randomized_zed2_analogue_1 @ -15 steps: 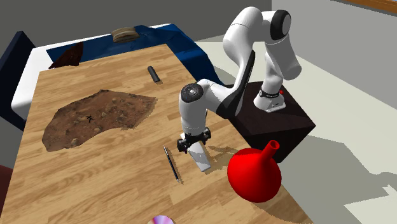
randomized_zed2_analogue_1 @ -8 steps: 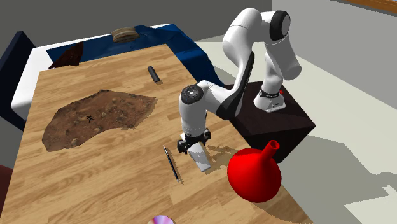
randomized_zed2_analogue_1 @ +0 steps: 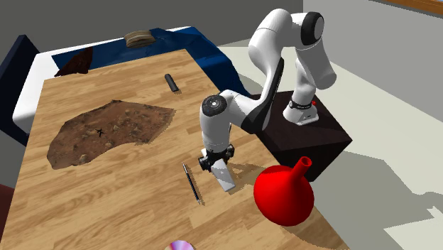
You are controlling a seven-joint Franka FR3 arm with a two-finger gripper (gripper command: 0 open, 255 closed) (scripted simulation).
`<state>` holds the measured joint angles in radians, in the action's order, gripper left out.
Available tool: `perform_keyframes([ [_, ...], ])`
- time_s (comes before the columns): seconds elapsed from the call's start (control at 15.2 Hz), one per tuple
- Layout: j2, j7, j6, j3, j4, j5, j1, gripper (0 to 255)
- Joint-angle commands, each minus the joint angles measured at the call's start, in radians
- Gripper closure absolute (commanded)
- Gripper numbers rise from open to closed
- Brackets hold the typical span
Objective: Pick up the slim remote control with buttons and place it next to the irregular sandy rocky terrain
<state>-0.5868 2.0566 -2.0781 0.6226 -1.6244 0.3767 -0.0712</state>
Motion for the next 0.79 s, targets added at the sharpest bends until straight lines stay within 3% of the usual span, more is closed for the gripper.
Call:
perform_keyframes([
  [0.0, 0.0, 0.0, 0.0, 0.0, 0.0, 0.0, 0.0, 255],
  [0.73, 0.055, -0.024, 0.103, 0.025, 0.056, -0.039, 0.011, 255],
])
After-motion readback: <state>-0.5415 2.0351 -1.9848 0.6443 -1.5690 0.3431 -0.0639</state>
